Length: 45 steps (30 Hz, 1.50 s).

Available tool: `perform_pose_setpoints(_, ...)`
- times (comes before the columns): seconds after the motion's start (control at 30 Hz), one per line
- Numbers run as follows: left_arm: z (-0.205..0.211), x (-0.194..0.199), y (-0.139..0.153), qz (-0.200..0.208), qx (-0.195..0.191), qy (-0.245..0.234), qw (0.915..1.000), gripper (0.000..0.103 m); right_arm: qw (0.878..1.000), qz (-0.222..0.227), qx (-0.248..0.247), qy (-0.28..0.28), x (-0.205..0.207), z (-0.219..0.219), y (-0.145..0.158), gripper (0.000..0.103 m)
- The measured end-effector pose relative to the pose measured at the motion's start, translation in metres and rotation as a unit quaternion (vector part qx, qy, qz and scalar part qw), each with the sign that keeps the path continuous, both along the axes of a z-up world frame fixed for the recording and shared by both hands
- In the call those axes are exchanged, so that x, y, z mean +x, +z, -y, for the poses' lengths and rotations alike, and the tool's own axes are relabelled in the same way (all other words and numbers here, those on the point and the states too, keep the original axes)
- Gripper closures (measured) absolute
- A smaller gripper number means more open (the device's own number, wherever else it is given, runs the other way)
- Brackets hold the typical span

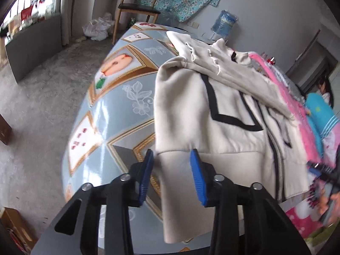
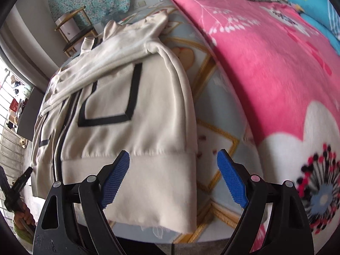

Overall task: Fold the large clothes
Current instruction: 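Open the left tool and release the folded sleeve, then grasp the jacket hem with the right tool while the left tool grasps the hem too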

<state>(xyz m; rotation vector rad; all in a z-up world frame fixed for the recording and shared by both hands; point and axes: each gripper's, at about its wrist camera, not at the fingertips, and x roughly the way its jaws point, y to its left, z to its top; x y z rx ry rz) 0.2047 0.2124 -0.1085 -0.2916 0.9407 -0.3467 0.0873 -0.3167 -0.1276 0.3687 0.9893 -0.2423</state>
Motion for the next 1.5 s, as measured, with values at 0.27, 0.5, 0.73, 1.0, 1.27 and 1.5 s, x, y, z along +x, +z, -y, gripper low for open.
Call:
perform_pose_setpoints(0.27,-0.014,-0.009,-0.007,-0.019,-0.063,0.009,0.9978,0.083,0.999,0.012,0.033,-0.008,-0.035,-0.001,-0.009,0.028)
perform_pose_setpoints(0.5,-0.008,-0.007,-0.005,-0.015,-0.047,0.014,0.9987,0.083,0.996,0.038,0.085,0.006,-0.016,0.01,-0.014,0.053)
perform_pose_setpoints(0.73,0.013,-0.012,0.007,0.016,0.051,0.021,0.9984,0.098,1.0,0.012,0.018,0.022,-0.021,-0.008,-0.013,0.093)
perform_pose_setpoints(1.0,0.007,-0.046,0.078,0.099,0.083,-0.008,0.9916,0.099,0.994,0.108,0.001,0.029,-0.06,-0.013,0.055,0.098)
perform_pose_setpoints(1.27,-0.005,-0.106,0.064,0.036,0.076,-0.023,0.9961,0.099,0.994,0.103,0.018,0.03,-0.114,-0.001,0.054,0.098)
perform_pose_setpoints(1.5,-0.014,-0.111,0.019,-0.026,0.116,0.01,0.9929,0.097,0.998,0.006,-0.046,-0.032,-0.111,0.008,0.01,0.088)
